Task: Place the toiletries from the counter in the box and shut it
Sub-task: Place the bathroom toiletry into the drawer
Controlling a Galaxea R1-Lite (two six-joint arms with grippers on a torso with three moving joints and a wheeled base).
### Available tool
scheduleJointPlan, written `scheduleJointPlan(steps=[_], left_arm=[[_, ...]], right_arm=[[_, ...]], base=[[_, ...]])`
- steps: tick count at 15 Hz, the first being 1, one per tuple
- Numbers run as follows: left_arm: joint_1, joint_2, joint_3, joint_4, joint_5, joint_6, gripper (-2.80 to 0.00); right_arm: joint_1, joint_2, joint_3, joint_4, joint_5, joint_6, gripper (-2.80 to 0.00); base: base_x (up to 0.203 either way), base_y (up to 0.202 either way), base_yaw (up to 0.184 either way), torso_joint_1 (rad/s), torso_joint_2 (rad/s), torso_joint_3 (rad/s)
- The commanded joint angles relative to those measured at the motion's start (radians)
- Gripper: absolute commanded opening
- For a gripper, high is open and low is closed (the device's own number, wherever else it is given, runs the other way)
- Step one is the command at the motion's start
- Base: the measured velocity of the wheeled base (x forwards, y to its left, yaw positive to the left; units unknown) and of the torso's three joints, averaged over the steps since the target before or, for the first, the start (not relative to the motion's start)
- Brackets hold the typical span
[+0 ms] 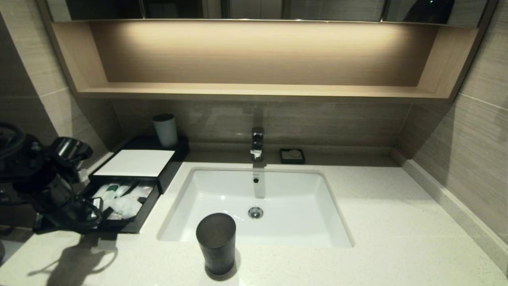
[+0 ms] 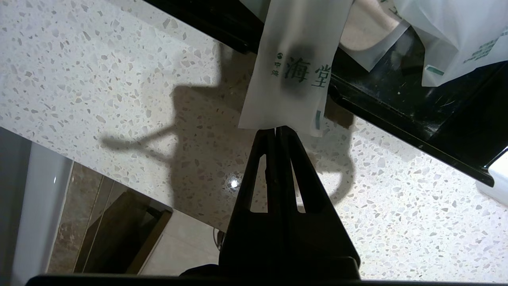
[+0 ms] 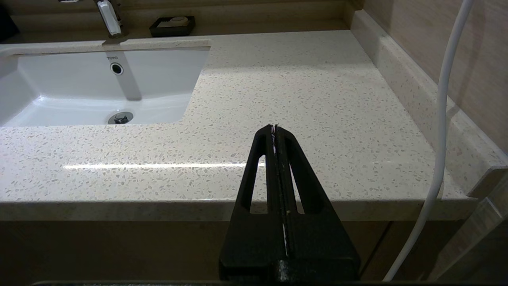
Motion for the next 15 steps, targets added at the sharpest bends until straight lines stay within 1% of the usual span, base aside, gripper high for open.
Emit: scheduleJointPlan(steps=[1,7,15], left_arm=[[0.0,0.011,-0.007,0.002,0.001,-0.002,-2.8],[0.011,0.028,-0.052,0.008,0.001,-0.001,-2.8],[0.011,0.054,-0.075,0.003,0.001,-0.005,-2.8]], right_arm=[[0.0,0.002,0.001,0.0,0.0,0.0,-2.8],[0.0,0.002,0.0,0.0,0.0,0.0,-2.8],[0.0,0.002,0.001,0.0,0.0,0.0,-2.8]], base=[[0.0,0.0,0.0,0.0,0.0,0.0],[0.0,0.0,0.0,0.0,0.0,0.0],[0.0,0.0,0.0,0.0,0.0,0.0]])
